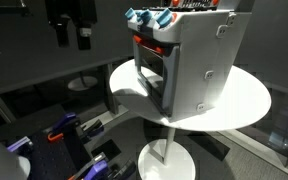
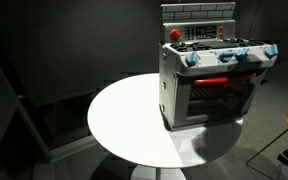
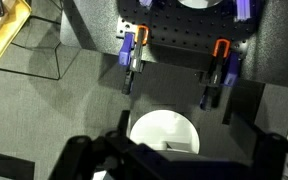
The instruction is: Press a button on the stove
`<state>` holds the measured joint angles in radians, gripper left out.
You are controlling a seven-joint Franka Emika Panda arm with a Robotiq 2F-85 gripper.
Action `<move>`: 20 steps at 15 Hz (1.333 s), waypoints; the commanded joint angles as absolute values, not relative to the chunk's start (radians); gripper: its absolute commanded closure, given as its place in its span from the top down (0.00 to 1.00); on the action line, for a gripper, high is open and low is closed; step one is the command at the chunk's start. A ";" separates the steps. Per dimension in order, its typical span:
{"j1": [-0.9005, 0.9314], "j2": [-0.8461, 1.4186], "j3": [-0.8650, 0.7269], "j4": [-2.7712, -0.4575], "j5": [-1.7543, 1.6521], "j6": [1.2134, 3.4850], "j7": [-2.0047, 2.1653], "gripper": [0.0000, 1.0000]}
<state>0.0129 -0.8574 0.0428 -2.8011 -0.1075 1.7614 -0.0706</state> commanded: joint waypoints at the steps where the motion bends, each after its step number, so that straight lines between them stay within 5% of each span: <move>1: 0.024 -0.857 0.033 -2.800 -0.114 1.759 -0.063 1.00; 20: -0.107 -0.619 -0.006 -2.421 -0.183 2.078 0.012 1.00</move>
